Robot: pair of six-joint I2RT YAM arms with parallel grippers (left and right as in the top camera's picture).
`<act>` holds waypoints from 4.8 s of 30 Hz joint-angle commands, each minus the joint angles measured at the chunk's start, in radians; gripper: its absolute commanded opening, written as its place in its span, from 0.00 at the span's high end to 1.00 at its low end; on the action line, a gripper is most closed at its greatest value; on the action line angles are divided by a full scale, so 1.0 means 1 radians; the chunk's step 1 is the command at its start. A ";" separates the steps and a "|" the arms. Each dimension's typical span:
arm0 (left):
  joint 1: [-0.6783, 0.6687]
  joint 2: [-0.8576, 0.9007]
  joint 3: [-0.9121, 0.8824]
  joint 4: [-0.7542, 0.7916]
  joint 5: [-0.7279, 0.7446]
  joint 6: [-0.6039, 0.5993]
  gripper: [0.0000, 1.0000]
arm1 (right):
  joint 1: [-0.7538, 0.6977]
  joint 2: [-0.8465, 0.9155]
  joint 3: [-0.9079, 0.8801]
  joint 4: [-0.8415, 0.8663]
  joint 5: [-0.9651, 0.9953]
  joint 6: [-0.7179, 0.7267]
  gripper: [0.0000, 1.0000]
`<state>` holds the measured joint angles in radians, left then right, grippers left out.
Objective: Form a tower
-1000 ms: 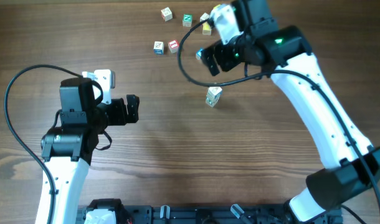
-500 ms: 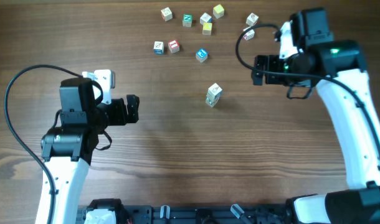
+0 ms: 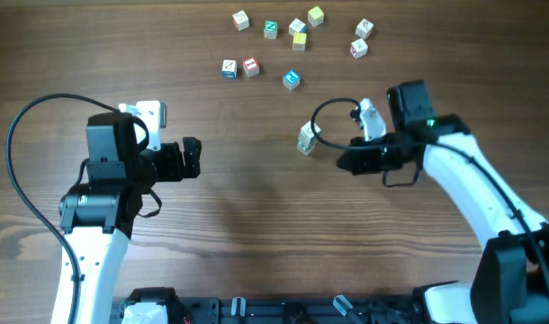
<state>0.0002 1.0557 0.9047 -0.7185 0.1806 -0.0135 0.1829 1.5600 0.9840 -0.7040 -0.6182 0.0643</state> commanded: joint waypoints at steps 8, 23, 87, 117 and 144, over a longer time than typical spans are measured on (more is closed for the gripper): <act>0.000 -0.001 -0.004 0.000 -0.006 0.006 0.00 | -0.091 -0.029 -0.257 0.428 0.050 0.470 0.96; -0.090 0.242 -0.004 0.098 0.499 -0.184 0.96 | -0.406 -0.029 -0.257 0.434 -0.112 0.111 0.96; -0.222 0.629 -0.004 0.307 0.177 -0.698 0.96 | 0.151 0.217 0.955 -0.626 0.267 -0.325 0.93; -0.141 0.629 -0.004 0.299 0.158 -0.698 0.91 | 0.321 -0.007 0.259 0.062 0.439 -0.238 0.95; -0.141 0.629 -0.004 0.299 0.158 -0.698 0.88 | 0.304 0.086 0.251 0.105 0.514 -0.270 0.90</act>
<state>-0.1444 1.6775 0.9009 -0.4194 0.3481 -0.7059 0.4900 1.6188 1.2411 -0.6071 -0.1032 -0.1886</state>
